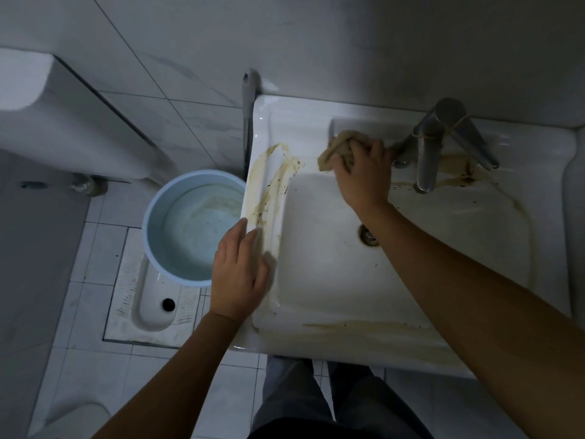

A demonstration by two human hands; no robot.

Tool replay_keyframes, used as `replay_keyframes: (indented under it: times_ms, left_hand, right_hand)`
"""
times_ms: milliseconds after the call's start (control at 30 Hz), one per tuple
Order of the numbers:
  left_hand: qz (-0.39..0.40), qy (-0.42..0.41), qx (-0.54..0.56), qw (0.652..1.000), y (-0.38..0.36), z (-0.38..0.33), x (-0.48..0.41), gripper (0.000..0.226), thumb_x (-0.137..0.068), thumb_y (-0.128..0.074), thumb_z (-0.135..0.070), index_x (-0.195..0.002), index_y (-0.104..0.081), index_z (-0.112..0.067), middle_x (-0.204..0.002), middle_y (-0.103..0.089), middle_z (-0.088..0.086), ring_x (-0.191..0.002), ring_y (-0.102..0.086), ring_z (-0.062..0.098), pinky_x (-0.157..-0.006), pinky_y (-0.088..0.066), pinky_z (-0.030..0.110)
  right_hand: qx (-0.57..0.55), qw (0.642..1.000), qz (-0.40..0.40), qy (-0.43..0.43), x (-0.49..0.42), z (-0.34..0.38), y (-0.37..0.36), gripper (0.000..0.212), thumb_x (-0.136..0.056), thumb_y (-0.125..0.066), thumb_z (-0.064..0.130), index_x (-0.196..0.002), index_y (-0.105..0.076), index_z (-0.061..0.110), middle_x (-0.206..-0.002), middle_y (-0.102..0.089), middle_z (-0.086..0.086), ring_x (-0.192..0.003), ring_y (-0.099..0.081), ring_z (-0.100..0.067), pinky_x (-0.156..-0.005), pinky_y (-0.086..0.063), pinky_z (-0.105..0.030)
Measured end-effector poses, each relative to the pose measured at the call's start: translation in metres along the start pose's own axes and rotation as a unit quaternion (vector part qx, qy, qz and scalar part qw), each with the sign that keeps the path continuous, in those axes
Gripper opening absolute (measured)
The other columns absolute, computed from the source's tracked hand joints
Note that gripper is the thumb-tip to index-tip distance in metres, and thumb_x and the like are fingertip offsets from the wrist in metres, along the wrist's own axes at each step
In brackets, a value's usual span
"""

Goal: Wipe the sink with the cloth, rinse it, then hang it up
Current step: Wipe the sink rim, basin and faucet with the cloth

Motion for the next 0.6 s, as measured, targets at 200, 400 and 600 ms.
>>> replay_keyframes:
  times_ms: [200, 400, 600]
  left_hand:
    - [-0.009, -0.008, -0.006, 1.0, 0.0, -0.001, 0.0, 0.051, -0.096, -0.048, -0.033, -0.136, -0.056, -0.003, -0.151, -0.046, 0.019, -0.137, -0.045, 0.033, -0.114, -0.038, 0.044]
    - [-0.003, -0.007, -0.013, 1.0, 0.0, 0.0, 0.001, 0.05, -0.096, -0.05, -0.031, -0.138, -0.055, -0.004, -0.152, -0.045, 0.019, -0.137, -0.044, 0.033, -0.114, -0.038, 0.044]
    - [-0.001, 0.004, -0.002, 1.0, 0.007, -0.002, 0.006, 0.052, -0.097, -0.049, -0.034, -0.142, -0.05, -0.008, -0.154, -0.043, 0.015, -0.137, -0.044, 0.029, -0.112, -0.037, 0.039]
  right_hand:
    - [-0.055, 0.998, -0.027, 0.026, 0.018, 0.021, -0.016, 0.046, -0.081, -0.065, 0.041, -0.123, -0.058, 0.025, -0.123, -0.052, -0.004, -0.115, -0.046, -0.027, -0.081, -0.052, -0.037]
    - [-0.138, 0.976, 0.11, 0.125, 0.063, 0.035, -0.033, 0.046, -0.078, -0.066, 0.011, -0.122, -0.064, 0.023, -0.117, -0.054, -0.002, -0.108, -0.055, -0.023, -0.086, -0.05, -0.03]
    - [-0.225, 0.968, 0.062, 0.09, 0.069, 0.052, -0.009, 0.045, -0.083, -0.064, 0.012, -0.127, -0.061, 0.018, -0.123, -0.052, -0.002, -0.11, -0.056, -0.018, -0.095, -0.05, -0.03]
Point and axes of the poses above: each hand's wrist, its own x-axis away from the middle knuckle, its own y-axis out of the back of the hand, z = x × y, the point moved 4 cm from there along -x, towards the middle knuckle
